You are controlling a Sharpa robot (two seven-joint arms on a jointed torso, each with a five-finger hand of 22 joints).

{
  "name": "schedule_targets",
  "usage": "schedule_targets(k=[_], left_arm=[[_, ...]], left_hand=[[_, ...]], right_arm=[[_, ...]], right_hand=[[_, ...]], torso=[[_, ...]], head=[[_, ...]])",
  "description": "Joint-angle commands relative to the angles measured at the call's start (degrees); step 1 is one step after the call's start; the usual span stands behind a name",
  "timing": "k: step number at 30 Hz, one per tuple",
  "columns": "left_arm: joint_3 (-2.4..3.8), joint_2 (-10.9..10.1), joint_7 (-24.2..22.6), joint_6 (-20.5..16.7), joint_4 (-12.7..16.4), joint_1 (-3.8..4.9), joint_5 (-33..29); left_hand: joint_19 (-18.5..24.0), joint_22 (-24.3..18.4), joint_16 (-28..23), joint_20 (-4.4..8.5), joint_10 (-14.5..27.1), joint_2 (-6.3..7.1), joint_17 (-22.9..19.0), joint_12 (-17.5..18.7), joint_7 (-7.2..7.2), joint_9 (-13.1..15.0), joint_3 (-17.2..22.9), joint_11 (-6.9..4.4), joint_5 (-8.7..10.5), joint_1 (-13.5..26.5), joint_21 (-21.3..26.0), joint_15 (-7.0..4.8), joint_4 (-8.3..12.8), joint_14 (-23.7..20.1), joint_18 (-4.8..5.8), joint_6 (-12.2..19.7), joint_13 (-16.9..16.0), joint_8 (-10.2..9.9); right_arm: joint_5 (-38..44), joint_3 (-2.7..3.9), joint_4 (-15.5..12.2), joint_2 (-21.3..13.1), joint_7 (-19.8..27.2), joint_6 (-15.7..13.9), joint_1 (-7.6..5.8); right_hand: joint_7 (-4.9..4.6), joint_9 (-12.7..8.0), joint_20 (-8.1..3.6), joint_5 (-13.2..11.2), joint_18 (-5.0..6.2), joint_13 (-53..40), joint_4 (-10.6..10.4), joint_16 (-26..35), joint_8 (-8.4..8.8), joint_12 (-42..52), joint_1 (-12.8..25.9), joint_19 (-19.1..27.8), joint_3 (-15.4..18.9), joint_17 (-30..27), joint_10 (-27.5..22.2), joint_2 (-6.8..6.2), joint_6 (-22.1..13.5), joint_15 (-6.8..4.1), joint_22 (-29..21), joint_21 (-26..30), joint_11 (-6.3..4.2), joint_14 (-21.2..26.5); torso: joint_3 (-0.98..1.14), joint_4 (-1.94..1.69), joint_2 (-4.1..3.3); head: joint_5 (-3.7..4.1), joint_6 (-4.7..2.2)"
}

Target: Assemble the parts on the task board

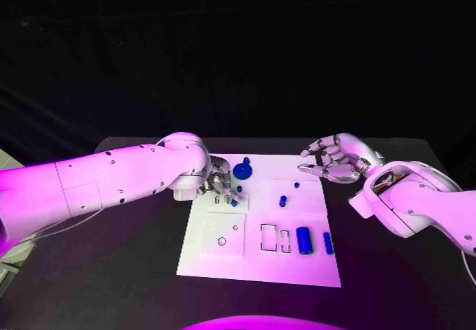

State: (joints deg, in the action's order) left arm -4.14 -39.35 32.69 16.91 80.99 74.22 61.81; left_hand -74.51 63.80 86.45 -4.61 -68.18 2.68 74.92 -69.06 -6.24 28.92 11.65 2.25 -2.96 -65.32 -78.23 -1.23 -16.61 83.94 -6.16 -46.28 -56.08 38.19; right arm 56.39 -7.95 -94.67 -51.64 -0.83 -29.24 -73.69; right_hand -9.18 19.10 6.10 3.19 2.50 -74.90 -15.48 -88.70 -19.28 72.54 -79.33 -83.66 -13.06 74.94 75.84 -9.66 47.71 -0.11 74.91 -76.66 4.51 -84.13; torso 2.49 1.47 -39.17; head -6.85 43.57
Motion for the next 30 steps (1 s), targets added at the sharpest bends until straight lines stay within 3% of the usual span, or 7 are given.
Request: schedule_targets(k=[1, 6, 22, 30], left_arm=[[-0.02, 0.4, -1.0, 0.9, -0.2, 0.16, -0.7], [-0.17, 0.7, -1.3, 0.7, -0.5, 0.12, -0.8], [-0.39, 0.8, -1.7, 1.6, -0.7, 0.09, -1.1], [-0.43, 0.7, -2.1, 0.8, -0.7, 0.09, -1.1]], left_hand=[[0.5, -0.3, -0.4, -0.01, 0.5, 0.07, 7.9, 0.3, -0.11, 0.1, 0.5, -0.10, 0.04, -0.8, 0.0, -0.16, 0.0, 3.3, 0.68, 0.4, 0.2, 0.1], [0.7, -0.7, -0.5, -0.02, 0.6, 0.00, 7.7, 0.4, -0.12, 0.2, 0.7, -0.09, 0.05, -1.1, 0.2, -0.14, 0.0, 3.2, 0.60, 0.4, 0.3, 0.1], [0.8, -0.7, -0.5, -0.12, 0.6, -0.01, 7.7, 0.3, -0.08, 0.4, 1.0, -0.12, 0.05, -1.8, 0.2, -0.16, 0.1, 3.2, 0.61, 0.2, 0.0, 0.2], [0.6, 0.1, -0.3, -0.03, 0.3, -0.53, 8.2, 0.2, 0.34, 0.9, 5.5, -0.52, 0.05, -7.4, -0.2, -0.49, 0.6, 3.4, 0.71, -0.1, -0.4, -0.3]], right_arm=[[0.6, 0.02, 0.1, 0.2, -0.2, 1.4, 0.00], [0.6, 0.02, 0.4, 0.5, -0.4, 1.9, 0.00], [0.6, 0.01, 0.9, 1.0, -0.9, 2.9, 0.02], [0.7, 0.01, 1.0, 1.1, -1.0, 3.0, 0.02]], right_hand=[[0.03, -0.1, 0.18, 0.3, 0.44, -0.1, -0.1, 0.2, -0.12, -0.2, -0.4, 0.2, -0.4, 11.7, -0.5, 0.02, -0.3, 0.36, 8.4, 0.2, -0.13, -5.0], [0.03, -0.1, 0.17, 0.3, 0.47, -0.1, 0.0, 0.3, -0.11, -0.3, -0.5, 0.2, -0.5, 11.7, -0.5, 0.03, -0.3, 0.36, 8.3, 0.3, -0.12, -4.9], [0.01, -0.1, 0.17, 0.3, 0.73, 0.3, 0.0, 0.8, -0.12, -0.7, -0.6, 0.8, -0.6, 10.6, -0.8, 0.06, -0.3, 0.36, 7.7, 1.5, -0.11, -4.7], [0.01, -0.1, 0.17, 0.3, 0.73, 0.3, 0.0, 0.8, -0.12, -0.7, -0.6, 0.8, -0.6, 10.6, -0.8, 0.06, -0.3, 0.36, 7.7, 1.6, -0.11, -4.6]], torso=[[0.06, 0.03, -0.01], [-0.03, -0.04, 0.00], [0.02, -0.08, 0.03], [0.04, -0.05, 0.01]], head=[[-0.07, 0.12], [0.06, 0.26], [0.06, 0.37], [0.17, 0.38]])
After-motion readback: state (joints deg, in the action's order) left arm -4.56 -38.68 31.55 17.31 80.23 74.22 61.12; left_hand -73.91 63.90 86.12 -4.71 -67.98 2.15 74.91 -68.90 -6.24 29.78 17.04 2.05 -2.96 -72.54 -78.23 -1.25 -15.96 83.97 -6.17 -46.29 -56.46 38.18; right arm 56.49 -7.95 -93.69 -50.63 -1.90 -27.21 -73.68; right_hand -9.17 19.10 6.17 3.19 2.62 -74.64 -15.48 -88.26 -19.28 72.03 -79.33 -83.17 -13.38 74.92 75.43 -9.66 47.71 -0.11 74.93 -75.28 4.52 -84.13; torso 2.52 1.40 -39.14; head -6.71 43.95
